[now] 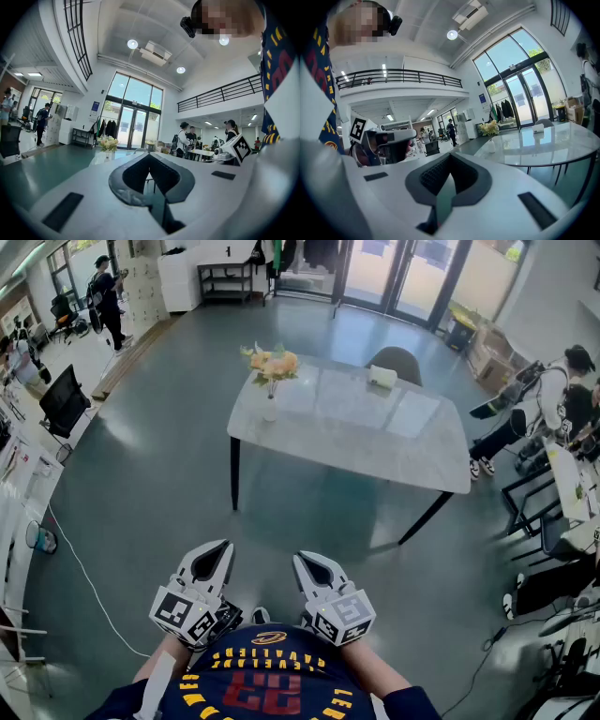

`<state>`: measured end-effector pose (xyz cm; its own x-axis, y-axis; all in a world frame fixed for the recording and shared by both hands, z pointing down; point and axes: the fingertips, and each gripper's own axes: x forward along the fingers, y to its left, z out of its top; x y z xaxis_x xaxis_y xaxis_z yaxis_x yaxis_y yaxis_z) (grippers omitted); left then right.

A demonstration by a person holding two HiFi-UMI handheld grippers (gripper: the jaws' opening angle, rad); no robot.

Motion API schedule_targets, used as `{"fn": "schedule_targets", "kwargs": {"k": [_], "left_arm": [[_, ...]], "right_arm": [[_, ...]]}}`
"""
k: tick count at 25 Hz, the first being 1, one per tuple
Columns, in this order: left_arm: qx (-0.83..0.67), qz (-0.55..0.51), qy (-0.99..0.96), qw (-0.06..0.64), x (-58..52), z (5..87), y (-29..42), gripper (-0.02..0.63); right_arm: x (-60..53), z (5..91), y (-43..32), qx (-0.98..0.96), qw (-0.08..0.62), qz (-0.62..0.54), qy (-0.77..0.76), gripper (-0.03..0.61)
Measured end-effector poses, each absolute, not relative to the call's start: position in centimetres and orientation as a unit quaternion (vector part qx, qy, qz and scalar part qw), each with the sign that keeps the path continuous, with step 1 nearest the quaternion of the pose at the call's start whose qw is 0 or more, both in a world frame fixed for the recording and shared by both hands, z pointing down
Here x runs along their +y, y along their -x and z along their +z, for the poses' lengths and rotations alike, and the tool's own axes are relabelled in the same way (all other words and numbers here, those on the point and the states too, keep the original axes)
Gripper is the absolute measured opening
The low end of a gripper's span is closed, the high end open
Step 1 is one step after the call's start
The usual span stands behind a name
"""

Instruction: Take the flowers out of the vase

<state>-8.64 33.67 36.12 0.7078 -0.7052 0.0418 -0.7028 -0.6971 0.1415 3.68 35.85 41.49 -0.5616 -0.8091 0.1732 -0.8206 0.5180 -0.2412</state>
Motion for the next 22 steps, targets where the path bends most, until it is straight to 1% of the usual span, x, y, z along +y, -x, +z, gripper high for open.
{"fn": "schedule_targets", "kwargs": {"k": [7, 14, 22], "left_arm": [[-0.384, -0.005, -0.92, 0.078, 34.0, 36.7, 9.9, 0.003], [-0.384, -0.006, -0.919, 0.085, 33.2, 37.8, 12.5, 0.002], [-0.376, -0.002, -0.921, 0.105, 32.4, 39.3, 14.6, 0.003]], "right_arm": [[36.2, 41.8, -2.7, -0.87, 0.02, 0.148, -0.47, -0.009], [35.2, 41.6, -1.9, -0.855, -0.017, 0.156, -0.494, -0.008], [35.9, 43.1, -0.2, -0.846, 0.0, 0.169, -0.506, -0.008]]}}
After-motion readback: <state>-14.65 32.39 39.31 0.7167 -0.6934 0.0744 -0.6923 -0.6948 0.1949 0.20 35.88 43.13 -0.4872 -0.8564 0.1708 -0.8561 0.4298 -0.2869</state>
